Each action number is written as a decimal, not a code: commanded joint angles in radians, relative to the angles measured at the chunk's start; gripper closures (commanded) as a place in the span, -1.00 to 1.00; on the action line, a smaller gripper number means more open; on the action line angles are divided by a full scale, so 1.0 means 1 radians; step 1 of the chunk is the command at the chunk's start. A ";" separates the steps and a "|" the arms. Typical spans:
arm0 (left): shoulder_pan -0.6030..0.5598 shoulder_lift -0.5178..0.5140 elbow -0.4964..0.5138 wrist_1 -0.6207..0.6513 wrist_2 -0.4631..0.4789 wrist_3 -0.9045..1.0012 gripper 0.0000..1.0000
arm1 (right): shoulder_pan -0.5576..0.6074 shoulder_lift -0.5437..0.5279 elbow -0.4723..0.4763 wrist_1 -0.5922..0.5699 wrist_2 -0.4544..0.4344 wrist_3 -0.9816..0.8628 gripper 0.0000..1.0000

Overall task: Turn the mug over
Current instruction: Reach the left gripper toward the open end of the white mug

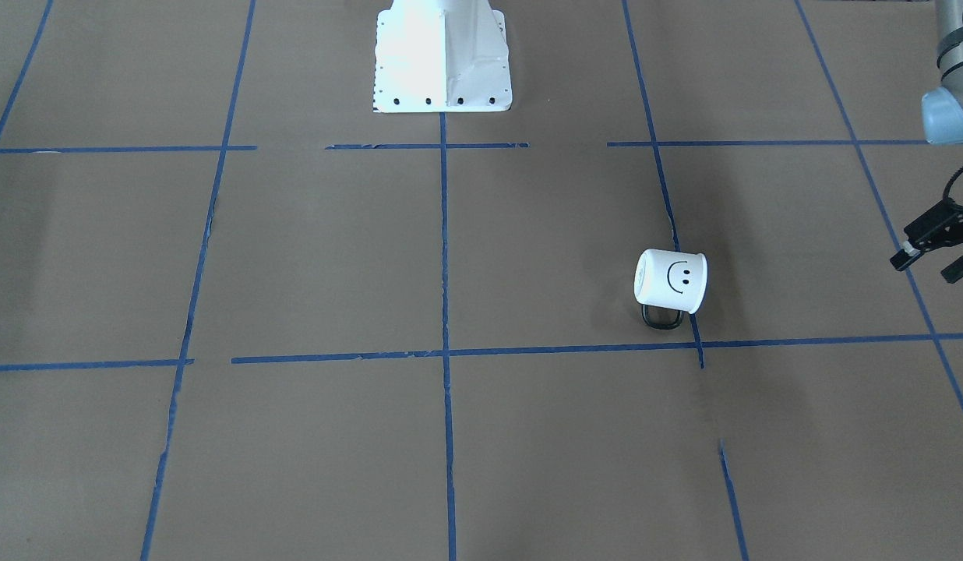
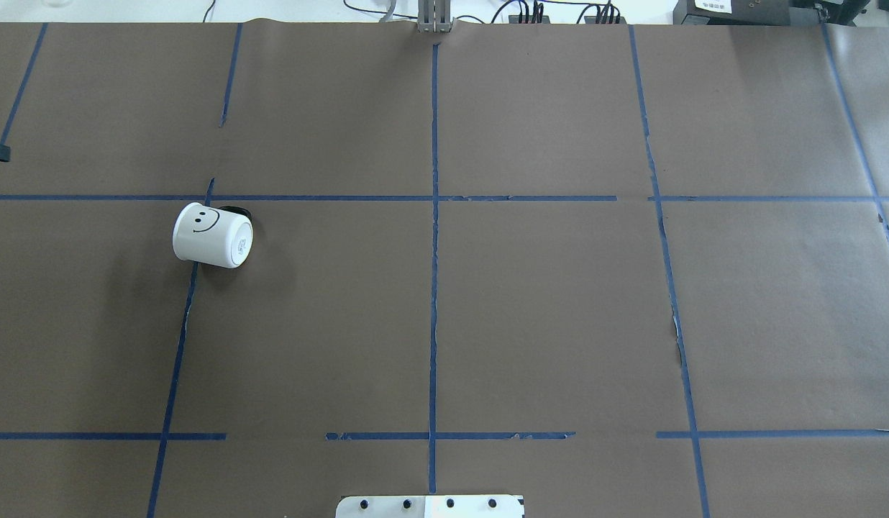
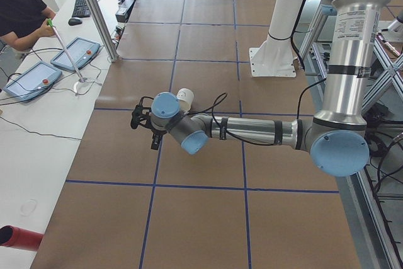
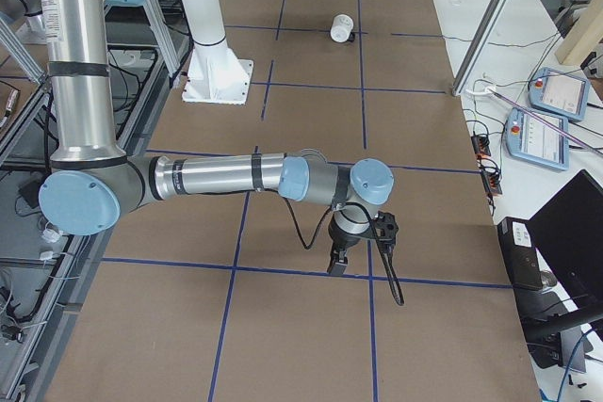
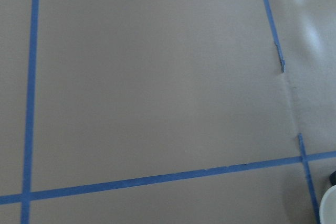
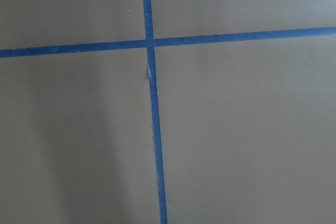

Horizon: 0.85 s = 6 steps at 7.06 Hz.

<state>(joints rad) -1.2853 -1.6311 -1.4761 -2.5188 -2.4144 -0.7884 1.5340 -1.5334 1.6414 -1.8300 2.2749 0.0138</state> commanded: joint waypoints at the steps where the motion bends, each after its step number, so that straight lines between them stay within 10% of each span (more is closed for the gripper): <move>1: 0.090 -0.010 0.112 -0.324 0.005 -0.232 -1.00 | 0.000 0.001 0.000 0.000 0.000 0.000 -1.00; 6: 0.280 -0.090 0.166 -0.635 0.153 -0.645 -1.00 | 0.000 0.001 0.000 0.000 0.000 0.000 -1.00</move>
<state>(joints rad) -1.0815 -1.6948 -1.3214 -3.0816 -2.3442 -1.3338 1.5340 -1.5328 1.6414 -1.8300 2.2749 0.0138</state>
